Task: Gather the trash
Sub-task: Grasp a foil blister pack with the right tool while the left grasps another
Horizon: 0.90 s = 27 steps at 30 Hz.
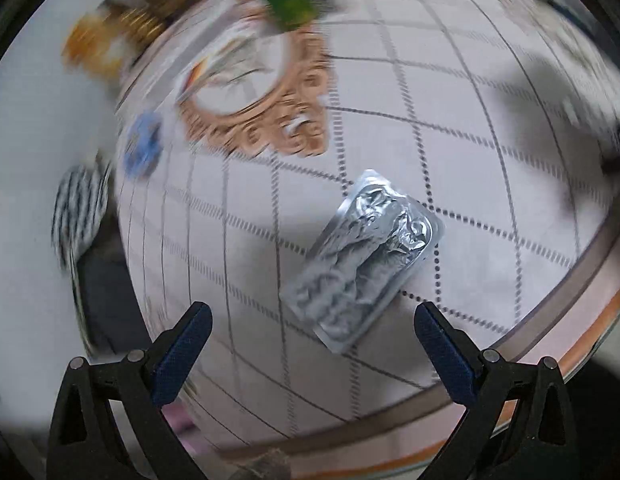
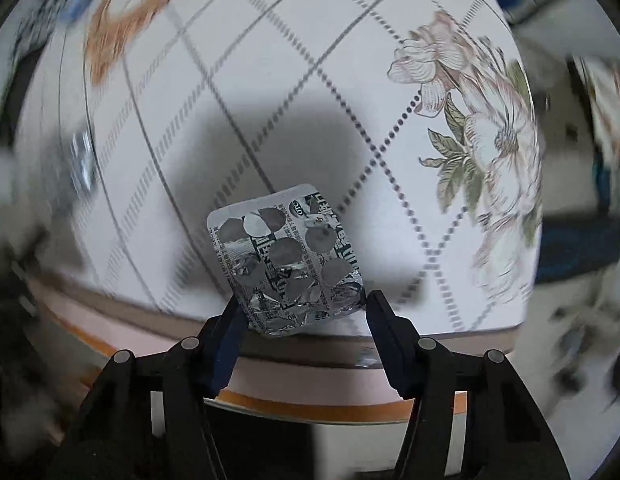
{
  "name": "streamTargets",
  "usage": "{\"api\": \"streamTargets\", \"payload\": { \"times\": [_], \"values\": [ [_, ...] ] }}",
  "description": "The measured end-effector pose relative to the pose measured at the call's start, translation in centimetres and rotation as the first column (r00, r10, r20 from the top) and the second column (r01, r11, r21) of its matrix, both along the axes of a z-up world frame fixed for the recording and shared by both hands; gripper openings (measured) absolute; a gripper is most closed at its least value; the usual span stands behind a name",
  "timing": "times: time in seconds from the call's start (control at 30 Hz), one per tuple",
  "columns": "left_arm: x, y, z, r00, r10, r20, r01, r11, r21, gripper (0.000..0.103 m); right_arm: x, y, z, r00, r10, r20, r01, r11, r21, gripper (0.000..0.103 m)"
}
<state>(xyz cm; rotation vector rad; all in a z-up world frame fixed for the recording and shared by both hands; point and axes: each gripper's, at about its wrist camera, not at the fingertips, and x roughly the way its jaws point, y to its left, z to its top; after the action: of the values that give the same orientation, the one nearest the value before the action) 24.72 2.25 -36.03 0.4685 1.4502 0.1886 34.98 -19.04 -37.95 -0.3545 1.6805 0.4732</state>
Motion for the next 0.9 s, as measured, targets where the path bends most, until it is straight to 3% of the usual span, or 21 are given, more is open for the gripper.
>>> {"api": "streamTargets", "payload": {
  "times": [0.07, 0.17, 0.3, 0.37, 0.43, 0.47, 0.57, 0.63, 0.67, 0.77, 0.8, 0.83, 0.9],
  "values": [
    [0.7, -0.1, -1.3, 0.993, -0.098, -0.072, 0.099, 0.995, 0.012, 0.103, 0.5, 0.3, 0.3, 0.997, -0.07, 0.025, 0.07, 0.997, 0.016, 0.061],
    [1.7, 0.3, -2.9, 0.972, -0.175, -0.155, 0.177, 0.984, -0.004, 0.103, 1.2, 0.6, 0.0, 0.993, -0.121, 0.004, 0.12, 0.992, 0.032, 0.061],
    [2.8, 0.9, -3.2, 0.961, -0.205, -0.183, 0.192, 0.977, -0.089, 0.1, 1.6, 1.4, 0.0, 0.994, -0.109, 0.008, 0.109, 0.994, 0.028, 0.061],
    [2.9, 1.6, -3.0, 0.961, -0.189, -0.203, 0.157, 0.974, -0.164, 0.087, 2.0, 1.9, 0.1, 0.993, -0.119, 0.005, 0.118, 0.992, 0.036, 0.061],
    [2.8, 2.3, -2.7, 0.966, -0.136, -0.219, 0.074, 0.96, -0.269, 0.056, 2.2, 1.9, 0.2, 0.991, -0.131, 0.001, 0.131, 0.99, 0.041, 0.061],
    [2.6, 2.6, -2.5, 0.97, -0.1, -0.222, 0.029, 0.952, -0.303, 0.053, 2.3, 2.0, 0.2, 0.99, -0.141, -0.003, 0.141, 0.989, 0.046, 0.061],
    [2.0, 3.2, -2.2, 0.979, 0.041, -0.199, -0.103, 0.943, -0.316, 0.049, 2.5, 1.7, 0.0, 0.988, -0.154, -0.019, 0.155, 0.987, 0.051, 0.061],
    [1.4, 4.0, -1.9, 0.967, 0.175, -0.184, -0.233, 0.9, -0.369, 0.049, 1.7, 1.0, 0.0, 0.987, -0.158, -0.026, 0.159, 0.986, 0.052, 0.061],
    [1.0, 4.5, -1.8, 0.948, 0.257, -0.187, -0.312, 0.866, -0.391, 0.049, 1.3, 0.8, -0.2, 0.986, -0.164, -0.032, 0.166, 0.985, 0.054, 0.061],
    [-0.3, 6.0, -1.6, 0.843, 0.479, -0.243, -0.534, 0.697, -0.478, 0.049, 1.1, 0.6, -0.1, 0.984, -0.173, -0.042, 0.176, 0.983, 0.058, 0.06],
    [-0.8, 6.2, -1.6, 0.815, 0.52, -0.257, -0.574, 0.66, -0.485, 0.049, 1.2, 0.6, 0.0, 0.983, -0.179, -0.046, 0.181, 0.982, 0.057, 0.061],
    [-1.1, 6.4, -1.4, 0.795, 0.55, -0.255, -0.596, 0.633, -0.494, 0.05, 1.2, 0.6, 0.0, 0.982, -0.182, -0.052, 0.185, 0.981, 0.058, 0.061],
    [-1.4, 6.6, -0.8, 0.779, 0.586, -0.221, -0.611, 0.633, -0.475, 0.052, 1.8, 0.9, 0.1, 0.982, -0.18, -0.065, 0.183, 0.981, 0.055, 0.062]
  ]
}}
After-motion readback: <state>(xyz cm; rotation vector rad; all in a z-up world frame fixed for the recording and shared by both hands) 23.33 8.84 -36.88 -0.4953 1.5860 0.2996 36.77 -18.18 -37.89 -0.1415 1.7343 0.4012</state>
